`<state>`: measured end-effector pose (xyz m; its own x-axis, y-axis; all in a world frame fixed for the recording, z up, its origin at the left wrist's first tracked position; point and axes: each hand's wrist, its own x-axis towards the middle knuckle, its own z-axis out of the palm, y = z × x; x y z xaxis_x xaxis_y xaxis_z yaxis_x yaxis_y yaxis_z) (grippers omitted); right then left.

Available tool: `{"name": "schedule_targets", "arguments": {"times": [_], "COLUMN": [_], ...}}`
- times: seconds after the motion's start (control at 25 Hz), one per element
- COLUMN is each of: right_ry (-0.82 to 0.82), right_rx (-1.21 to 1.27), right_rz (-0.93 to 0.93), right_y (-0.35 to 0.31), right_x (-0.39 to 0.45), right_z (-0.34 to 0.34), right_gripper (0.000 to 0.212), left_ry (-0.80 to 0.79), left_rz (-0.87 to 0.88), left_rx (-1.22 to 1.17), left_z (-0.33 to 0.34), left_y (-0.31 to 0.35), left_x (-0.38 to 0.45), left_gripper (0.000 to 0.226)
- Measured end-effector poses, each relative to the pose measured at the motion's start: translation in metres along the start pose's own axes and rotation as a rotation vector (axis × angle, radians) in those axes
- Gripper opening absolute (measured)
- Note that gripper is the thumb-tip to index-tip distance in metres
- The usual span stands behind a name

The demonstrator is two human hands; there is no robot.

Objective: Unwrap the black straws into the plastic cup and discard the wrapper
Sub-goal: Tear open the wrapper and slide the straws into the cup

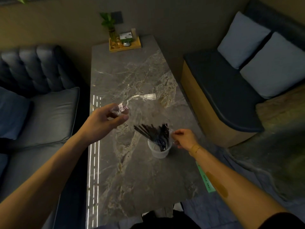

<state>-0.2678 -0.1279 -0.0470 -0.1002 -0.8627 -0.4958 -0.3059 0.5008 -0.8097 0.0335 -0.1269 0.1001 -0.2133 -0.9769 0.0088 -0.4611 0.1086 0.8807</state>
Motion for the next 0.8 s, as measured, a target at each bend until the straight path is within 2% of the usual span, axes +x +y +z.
{"name": "schedule_targets", "arguments": {"times": [0.44, 0.8], "right_ry": [-0.032, -0.093], "right_rx": [-0.037, 0.026], "right_rz": [-0.079, -0.156], "right_y": [-0.009, -0.023], "right_x": [0.002, -0.015], "right_z": [0.001, 0.002], "right_gripper": [0.019, 0.01], "left_ry": [0.012, 0.078], "left_rz": [0.039, 0.097], "left_rx": [-0.106, -0.143], "left_z": [-0.01, -0.02], "left_y": [0.02, 0.048], "left_x": [0.008, 0.006], "left_gripper": [0.026, 0.023]}}
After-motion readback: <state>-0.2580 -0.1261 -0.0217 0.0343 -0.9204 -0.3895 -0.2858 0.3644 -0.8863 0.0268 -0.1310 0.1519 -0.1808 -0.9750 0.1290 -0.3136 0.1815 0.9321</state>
